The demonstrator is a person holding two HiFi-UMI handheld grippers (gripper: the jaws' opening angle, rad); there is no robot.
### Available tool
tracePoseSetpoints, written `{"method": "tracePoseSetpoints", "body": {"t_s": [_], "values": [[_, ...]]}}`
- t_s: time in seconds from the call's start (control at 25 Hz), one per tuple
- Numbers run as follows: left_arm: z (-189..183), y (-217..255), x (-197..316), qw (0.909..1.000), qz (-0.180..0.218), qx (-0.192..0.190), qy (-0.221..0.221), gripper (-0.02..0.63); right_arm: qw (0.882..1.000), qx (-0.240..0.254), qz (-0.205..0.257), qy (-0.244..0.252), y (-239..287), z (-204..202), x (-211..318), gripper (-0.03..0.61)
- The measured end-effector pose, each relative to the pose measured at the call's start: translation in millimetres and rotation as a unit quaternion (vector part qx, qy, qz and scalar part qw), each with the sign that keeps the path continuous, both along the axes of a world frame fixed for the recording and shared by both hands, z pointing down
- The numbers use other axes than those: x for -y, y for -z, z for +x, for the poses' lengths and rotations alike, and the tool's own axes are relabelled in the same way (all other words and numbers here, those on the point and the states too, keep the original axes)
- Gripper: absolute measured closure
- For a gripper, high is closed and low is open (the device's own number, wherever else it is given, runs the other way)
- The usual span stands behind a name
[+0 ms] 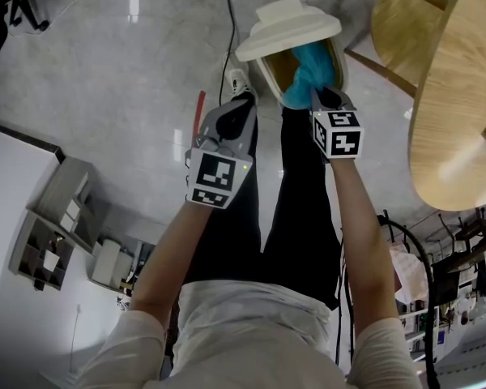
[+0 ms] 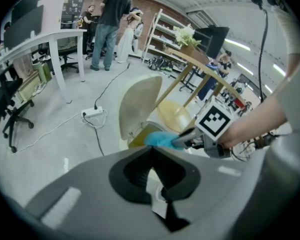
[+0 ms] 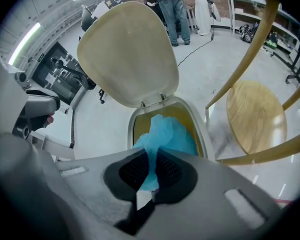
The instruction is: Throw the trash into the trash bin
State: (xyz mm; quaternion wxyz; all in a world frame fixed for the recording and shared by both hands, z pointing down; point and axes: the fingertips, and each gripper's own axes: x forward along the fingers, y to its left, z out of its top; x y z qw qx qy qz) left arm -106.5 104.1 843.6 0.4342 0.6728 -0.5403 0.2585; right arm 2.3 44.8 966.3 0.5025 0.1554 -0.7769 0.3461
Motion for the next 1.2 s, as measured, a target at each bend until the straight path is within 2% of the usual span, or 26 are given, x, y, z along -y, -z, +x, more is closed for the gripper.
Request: {"method": "tracePoseSetpoints", "body": {"t_s": [0.16, 0.28, 0.52, 1.0, 1.2], "values": [[6, -3, -2, 1.0000, -0.001, -0.003, -0.005, 0.611, 1.000, -0.005, 0.012, 0.005, 0, 2, -1, 0.562], [10, -5, -4, 1.0000, -0.003, -0.005, -0.008, 0.611, 1.000, 0.001, 0.010, 0.004, 3, 1, -3, 0.485], [15, -8, -9, 0.9999, -0.004, -0.007, -0.012, 0.611, 1.000, 0.014, 0.010, 0.004, 6, 1, -11, 0.422], [24, 2, -17, 0.9998, -0.003, -0.008, -0.015, 0.611, 0.999, 0.020, 0.033, -0.010, 32, 8, -15, 0.434], [25, 10, -18, 0.9998, -0.004, -0.007, -0.019, 0.611, 0.999, 0.023, 0.043, -0.018, 46, 11, -12, 0.489]]}}
